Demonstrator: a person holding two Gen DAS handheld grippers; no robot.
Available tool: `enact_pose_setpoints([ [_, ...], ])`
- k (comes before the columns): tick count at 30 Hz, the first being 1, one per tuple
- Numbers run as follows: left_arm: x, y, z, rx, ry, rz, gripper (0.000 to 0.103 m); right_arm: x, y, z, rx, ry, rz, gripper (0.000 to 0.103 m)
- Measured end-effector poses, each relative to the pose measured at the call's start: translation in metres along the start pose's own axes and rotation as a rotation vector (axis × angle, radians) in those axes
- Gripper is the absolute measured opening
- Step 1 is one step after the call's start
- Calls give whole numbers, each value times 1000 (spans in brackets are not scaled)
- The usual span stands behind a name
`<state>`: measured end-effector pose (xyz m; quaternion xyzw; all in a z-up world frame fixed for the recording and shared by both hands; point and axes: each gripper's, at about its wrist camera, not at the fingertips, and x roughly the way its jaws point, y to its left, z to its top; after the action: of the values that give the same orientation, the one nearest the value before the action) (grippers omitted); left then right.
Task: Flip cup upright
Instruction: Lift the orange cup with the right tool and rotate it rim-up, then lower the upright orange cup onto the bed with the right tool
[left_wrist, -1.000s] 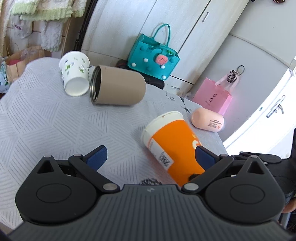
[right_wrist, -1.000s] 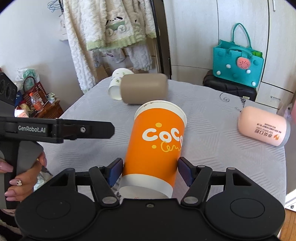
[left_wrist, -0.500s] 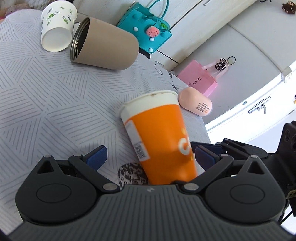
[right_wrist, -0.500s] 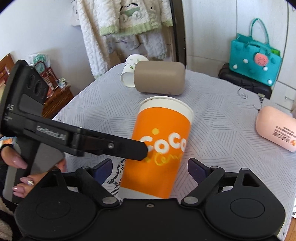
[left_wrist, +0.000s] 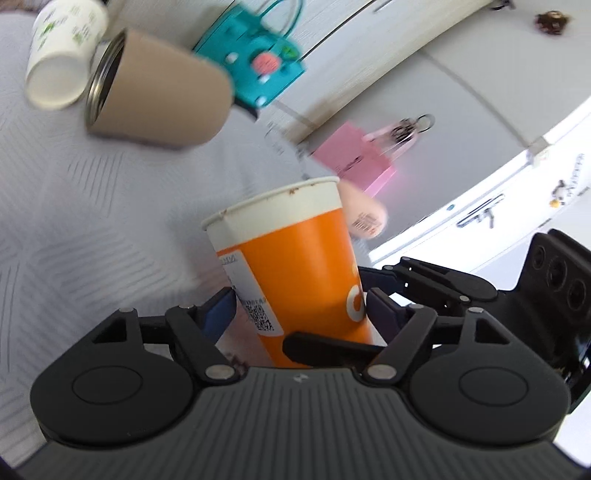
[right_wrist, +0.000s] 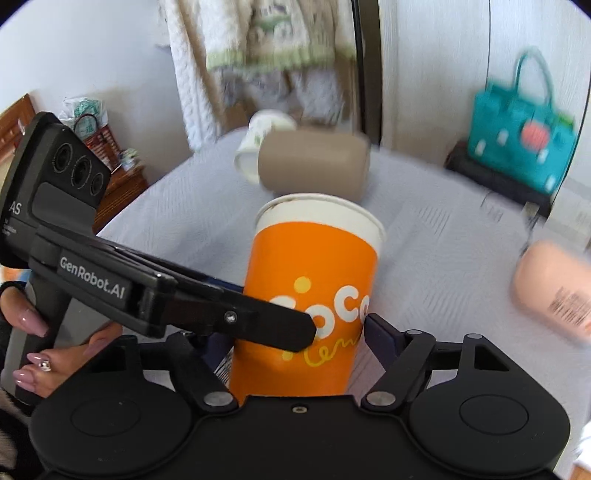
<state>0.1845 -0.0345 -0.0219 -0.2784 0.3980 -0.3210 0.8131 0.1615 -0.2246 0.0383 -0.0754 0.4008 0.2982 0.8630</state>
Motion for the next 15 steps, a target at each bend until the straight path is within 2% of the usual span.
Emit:
enact_pose_setpoints([
  [2, -6, -8, 2, 44, -44, -5, 76, -9, 8, 0, -46, -62, -36, 79],
  [6, -17, -27, 6, 186, -154, 83, 75, -16, 21, -3, -137, -159, -64, 78],
  [12, -25, -44, 10, 313, -239, 166, 75, -7, 32, -5, -217, -252, -109, 78],
  [15, -30, -49, 12, 375, -290, 198, 75, -5, 34, -5, -263, -328, -138, 77],
])
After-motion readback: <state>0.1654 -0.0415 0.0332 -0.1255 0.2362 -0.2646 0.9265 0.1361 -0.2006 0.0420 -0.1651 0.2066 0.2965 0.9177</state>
